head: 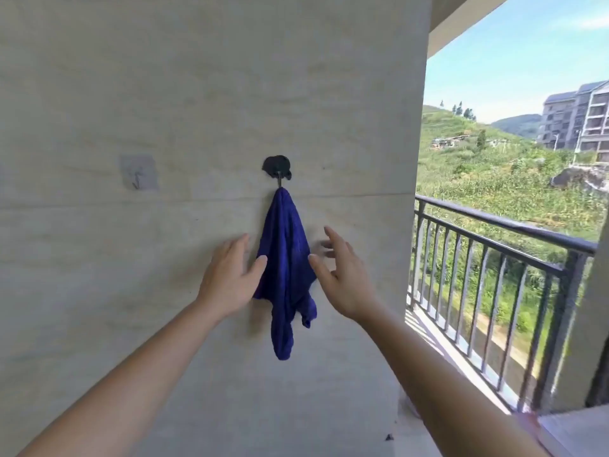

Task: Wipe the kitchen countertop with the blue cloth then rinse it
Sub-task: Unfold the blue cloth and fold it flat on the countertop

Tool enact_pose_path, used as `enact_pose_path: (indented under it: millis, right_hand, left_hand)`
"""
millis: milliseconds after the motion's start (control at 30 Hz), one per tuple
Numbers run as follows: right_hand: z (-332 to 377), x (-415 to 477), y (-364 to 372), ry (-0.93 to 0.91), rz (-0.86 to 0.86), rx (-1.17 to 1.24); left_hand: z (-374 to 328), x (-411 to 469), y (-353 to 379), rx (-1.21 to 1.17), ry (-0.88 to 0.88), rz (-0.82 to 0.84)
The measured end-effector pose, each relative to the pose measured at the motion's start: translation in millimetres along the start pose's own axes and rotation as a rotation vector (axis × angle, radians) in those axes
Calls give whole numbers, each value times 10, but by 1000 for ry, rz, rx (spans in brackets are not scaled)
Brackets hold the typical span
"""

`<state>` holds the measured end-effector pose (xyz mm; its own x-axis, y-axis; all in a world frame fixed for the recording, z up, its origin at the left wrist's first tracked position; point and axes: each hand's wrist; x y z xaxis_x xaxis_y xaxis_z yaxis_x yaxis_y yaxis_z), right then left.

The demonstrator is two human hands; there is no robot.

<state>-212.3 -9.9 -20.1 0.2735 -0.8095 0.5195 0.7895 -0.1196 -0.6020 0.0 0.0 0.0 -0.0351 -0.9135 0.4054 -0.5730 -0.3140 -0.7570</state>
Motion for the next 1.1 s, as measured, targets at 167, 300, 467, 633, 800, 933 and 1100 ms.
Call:
enact_pose_path:
  millis: [167,300,467,633,800,933,1100]
  right_hand:
    - [96,426,31,-53,-78,44]
    - [168,593,44,-50,-52,63]
    - [299,657,-39,31,-95,-40]
    - [563,777,-270,-8,-485,-1]
    - [792,497,-246,-40,-536,-60]
    - [595,-113,23,141,-404,-122]
    - [76,-1268,348,557,-354,-23]
  left_hand:
    - [-120,292,125,-99,41,-247]
    - [-54,437,102,-109,100,-268]
    - [147,467,-30,-107,246,-268]
    - [170,610,-394,-293,340,-365]
    - [209,470,-412,-498,461,-255]
    - [406,141,10,-641,462,42]
    - [593,-358,870,-723,375,475]
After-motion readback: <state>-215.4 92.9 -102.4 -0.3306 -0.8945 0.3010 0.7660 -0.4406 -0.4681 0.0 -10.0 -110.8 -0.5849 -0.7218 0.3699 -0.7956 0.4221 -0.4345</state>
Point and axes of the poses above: each hand's wrist, its own x-axis towards the middle knuckle, its own y-axis out of the palm, z = x × y, and after that the axes turned 12 degrees about z, right-handed
